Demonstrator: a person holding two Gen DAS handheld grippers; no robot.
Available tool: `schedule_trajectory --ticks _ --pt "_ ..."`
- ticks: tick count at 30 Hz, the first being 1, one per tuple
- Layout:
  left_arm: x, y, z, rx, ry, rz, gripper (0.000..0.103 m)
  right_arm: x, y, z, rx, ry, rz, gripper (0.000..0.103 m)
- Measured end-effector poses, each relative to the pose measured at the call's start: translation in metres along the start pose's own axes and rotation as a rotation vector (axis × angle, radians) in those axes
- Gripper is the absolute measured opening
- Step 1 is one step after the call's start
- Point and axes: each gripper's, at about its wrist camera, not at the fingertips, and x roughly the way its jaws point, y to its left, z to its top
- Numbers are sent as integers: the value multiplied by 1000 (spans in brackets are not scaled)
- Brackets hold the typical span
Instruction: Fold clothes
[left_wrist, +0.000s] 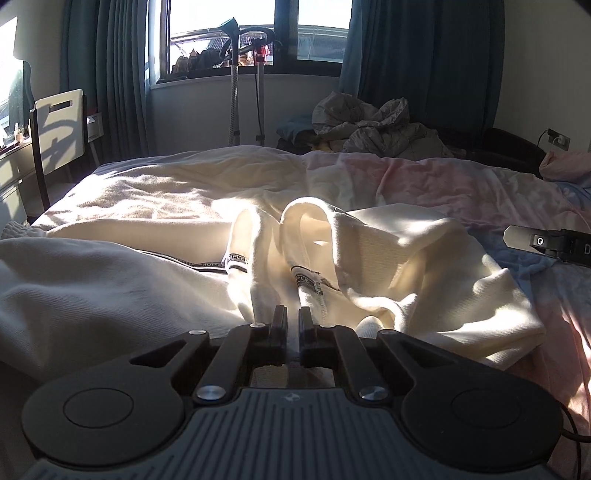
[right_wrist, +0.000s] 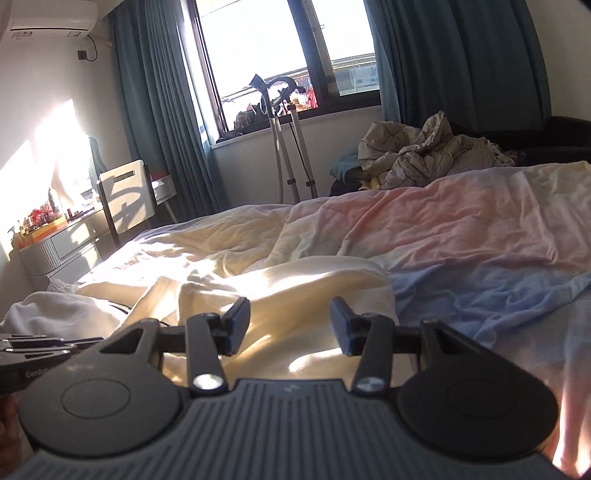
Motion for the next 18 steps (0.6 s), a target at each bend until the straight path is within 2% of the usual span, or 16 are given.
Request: schedule_trajectory --ticks 4,9,13,16,18 --pt "13 5 -5 -17 54 0 7 15 -38 -5 140 37 -65 51" --pt "16 12 -5 -55 68 -16 7 33 -81 -31 434 127 -5 55" --pt "17 13 -5 -65 70 -22 7 37 -85 -38 520 134 64 61" --pt "17 15 -5 -78 71 -30 7 40 -89 -43 551 171 24 65" --pt "17 16 -5 -84 72 -33 7 43 -93 -49 588 192 27 65"
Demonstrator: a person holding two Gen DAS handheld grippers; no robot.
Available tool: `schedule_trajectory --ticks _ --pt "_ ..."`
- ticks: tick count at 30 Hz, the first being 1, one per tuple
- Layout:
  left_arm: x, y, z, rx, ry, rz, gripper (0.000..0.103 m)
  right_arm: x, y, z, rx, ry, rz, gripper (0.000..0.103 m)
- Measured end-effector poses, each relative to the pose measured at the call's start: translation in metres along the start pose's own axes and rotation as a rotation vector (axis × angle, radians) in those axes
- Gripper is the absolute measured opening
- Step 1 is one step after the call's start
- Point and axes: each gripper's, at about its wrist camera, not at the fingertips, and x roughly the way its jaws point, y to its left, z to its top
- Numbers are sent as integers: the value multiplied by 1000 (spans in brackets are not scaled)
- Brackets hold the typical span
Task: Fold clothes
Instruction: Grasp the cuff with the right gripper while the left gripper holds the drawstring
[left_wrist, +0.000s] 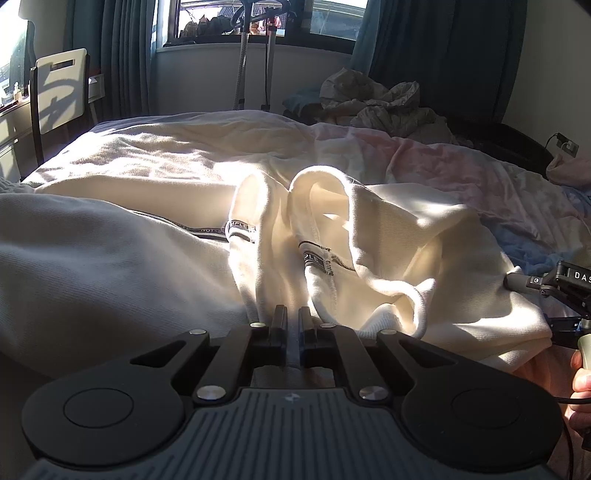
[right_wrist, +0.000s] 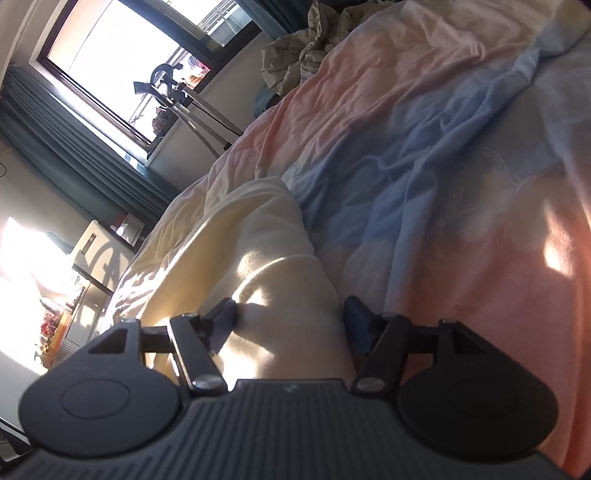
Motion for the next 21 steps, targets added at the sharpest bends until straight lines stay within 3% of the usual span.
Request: schedule_trajectory --ticks 6,12,18,20,21 --pt "0 3 1 -23 -3 -11 7 2 25 -2 -90 61 24 68" --pt "0 5 1 -44 -5 -20 7 -27 44 10 -6 -97 297 69" --pt "0 4 1 -45 -8 -22 7 3 15 0 144 11 149 73" --pt "-1 4 1 -48 -15 -25 7 10 12 -2 158 32 120 62" --pt "-2 4 1 -47 -21 -26 7 10 18 -1 124 26 94 44"
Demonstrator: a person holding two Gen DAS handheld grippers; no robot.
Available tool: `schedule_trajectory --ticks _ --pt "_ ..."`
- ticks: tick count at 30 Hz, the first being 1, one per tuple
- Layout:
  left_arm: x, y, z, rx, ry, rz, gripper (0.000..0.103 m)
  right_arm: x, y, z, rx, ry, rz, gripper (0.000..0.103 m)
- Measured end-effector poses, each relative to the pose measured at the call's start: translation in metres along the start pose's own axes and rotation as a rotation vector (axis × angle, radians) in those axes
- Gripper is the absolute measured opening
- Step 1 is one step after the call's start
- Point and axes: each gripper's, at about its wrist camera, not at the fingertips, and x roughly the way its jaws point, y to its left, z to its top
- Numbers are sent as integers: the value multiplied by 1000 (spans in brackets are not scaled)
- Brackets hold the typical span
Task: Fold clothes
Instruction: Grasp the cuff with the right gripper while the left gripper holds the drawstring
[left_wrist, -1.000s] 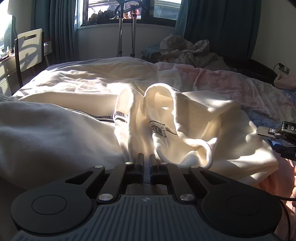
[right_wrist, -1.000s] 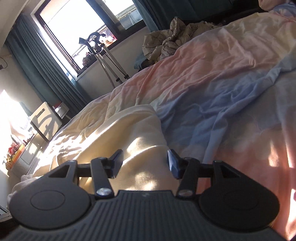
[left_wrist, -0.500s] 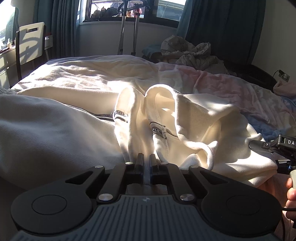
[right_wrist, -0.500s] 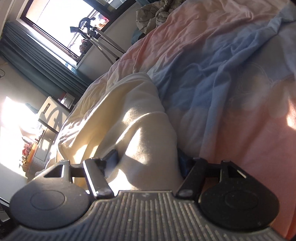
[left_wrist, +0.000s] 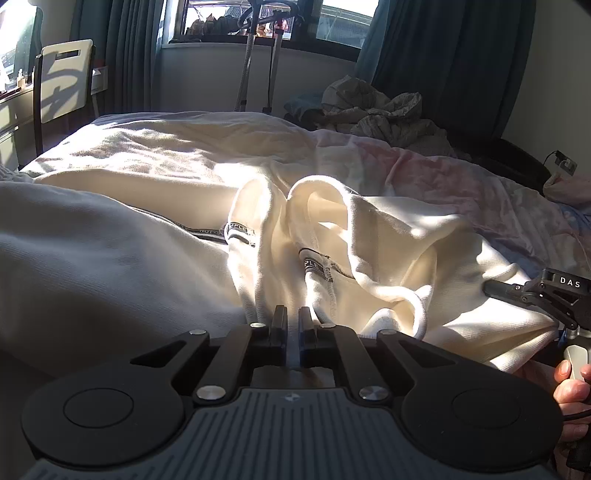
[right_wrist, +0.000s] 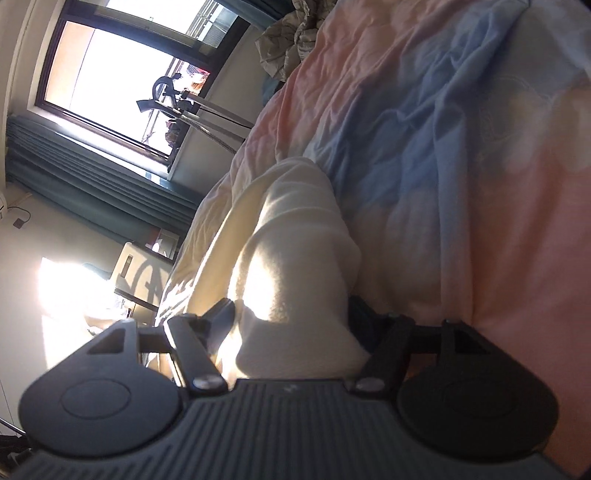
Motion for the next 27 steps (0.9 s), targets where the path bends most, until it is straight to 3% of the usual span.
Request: schedule_trajectory --ticks 1,4,8,14,19,23,27 --pt "-1 -1 0 7 -9 2 7 0 9 0 -49 -12 -30 33" --pt "-7 -6 1 31 -37 8 7 -12 35 2 -135 -66 -59 19" --pt "-23 -11 0 34 -99 18 7 -30 64 10 -245 -151 -74 17" --pt "-37 -15 11 -35 -188 72 7 -75 67 33 -333 -270 -81 16" --pt "-6 -43 27 -1 -124 47 7 -113 71 52 -398 -377 -93 17" --pt "25 -91 22 56 -49 -53 7 -140 64 65 -421 -458 -90 17" --pt "47 -140 14 120 -23 -89 7 -162 54 77 -444 -532 -94 17"
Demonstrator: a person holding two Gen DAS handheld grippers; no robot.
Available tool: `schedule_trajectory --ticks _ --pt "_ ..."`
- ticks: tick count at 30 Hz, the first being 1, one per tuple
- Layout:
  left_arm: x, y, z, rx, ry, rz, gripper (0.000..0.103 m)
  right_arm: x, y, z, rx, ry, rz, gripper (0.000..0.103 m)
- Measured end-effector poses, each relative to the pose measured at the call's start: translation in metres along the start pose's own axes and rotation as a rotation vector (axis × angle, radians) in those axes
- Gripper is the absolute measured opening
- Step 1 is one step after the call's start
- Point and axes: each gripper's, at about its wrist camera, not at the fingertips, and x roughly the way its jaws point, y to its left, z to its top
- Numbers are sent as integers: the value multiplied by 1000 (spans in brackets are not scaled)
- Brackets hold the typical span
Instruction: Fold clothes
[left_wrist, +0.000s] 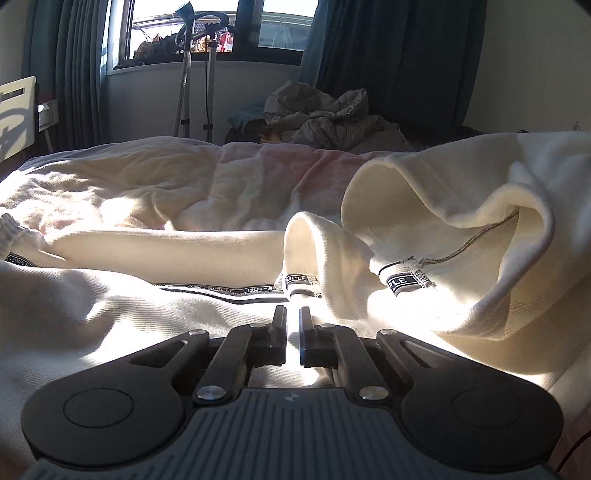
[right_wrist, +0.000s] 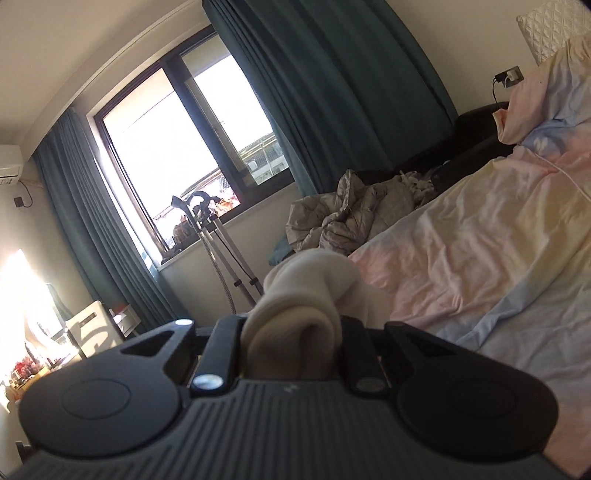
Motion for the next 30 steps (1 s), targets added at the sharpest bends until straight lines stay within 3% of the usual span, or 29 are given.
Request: schedule_trajectory --ticks 4,7,10,16,23,30 --pt "22 -31 -7 55 21 -44 7 -8 -8 7 -77 -78 -26 17" --pt "26 -33 -9 92 22 -48 7 -5 -6 3 -168 -125 -25 17" --pt "14 -11 -3 93 28 -70 7 2 6 -3 -251 -168 44 17" --pt "-51 66 25 87 -59 -20 7 12 74 -28 -473 -220 180 17" --pt "-128 175 36 -30 -180 80 7 33 181 -98 -714 -200 267 17" --pt "-178 259 21 -246 -238 141 7 60 284 -216 -890 -77 396 17"
